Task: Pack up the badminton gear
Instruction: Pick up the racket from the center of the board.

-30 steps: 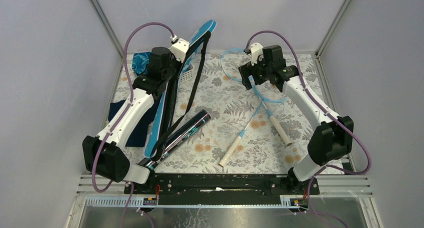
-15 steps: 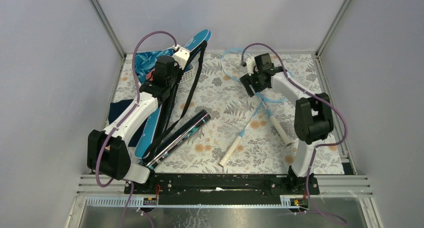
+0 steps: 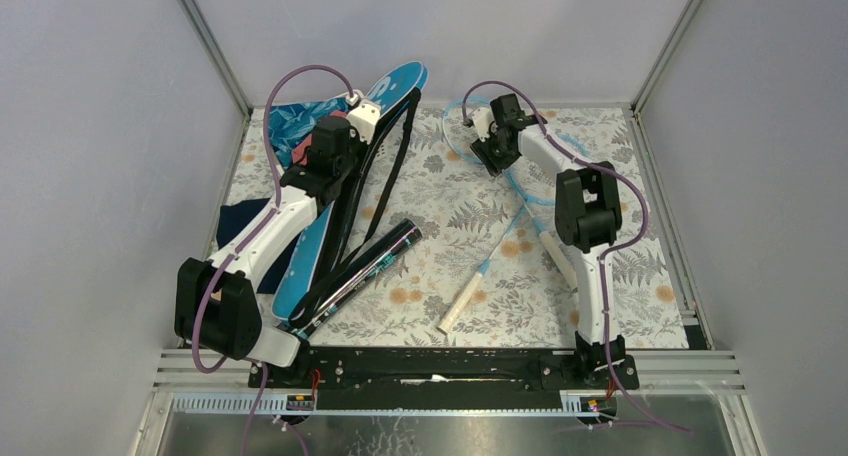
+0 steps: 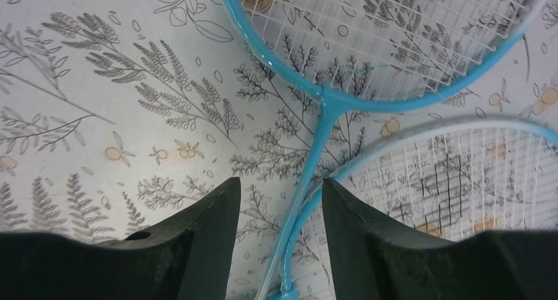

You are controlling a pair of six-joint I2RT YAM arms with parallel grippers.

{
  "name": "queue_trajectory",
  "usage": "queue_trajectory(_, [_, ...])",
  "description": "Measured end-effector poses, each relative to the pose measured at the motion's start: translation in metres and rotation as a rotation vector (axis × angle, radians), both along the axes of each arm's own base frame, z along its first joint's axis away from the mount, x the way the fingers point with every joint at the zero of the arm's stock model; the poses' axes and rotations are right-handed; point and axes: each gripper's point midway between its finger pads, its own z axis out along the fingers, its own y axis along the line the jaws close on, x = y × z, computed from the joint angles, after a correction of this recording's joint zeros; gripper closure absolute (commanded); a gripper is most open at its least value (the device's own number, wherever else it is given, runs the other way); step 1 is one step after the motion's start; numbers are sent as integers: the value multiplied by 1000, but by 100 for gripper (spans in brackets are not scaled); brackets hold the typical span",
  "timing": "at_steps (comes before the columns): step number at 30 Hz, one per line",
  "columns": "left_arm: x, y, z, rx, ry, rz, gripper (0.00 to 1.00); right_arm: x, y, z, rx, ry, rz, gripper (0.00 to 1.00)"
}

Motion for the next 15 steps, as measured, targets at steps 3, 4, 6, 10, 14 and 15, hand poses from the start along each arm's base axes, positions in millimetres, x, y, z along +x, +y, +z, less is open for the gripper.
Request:
queue_trajectory(3, [0,-1,-1,-1,3,-4,100,4,0,-14,-17,26,14,48])
queue_trajectory(4, [-1,-1,-1,-1,4,-4,100,4,0,-19,-22,35,18,49])
queue_trajectory(6, [-1,-1,-1,-2,3,-4,100,6,0,-24,-32,42,23,50])
queue_trajectory(10, [-1,-1,-2,-2,5,-5,100,6,0,-25,-35,52,30,54])
queue_trajectory(14, [-1,-1,-3,-1,8,-5,100,5,-1,-26,-33,55,32,60])
queue_trajectory(15, [-1,-1,-3,-1,7,-5,100,5,-1,-26,-30,57,34,61])
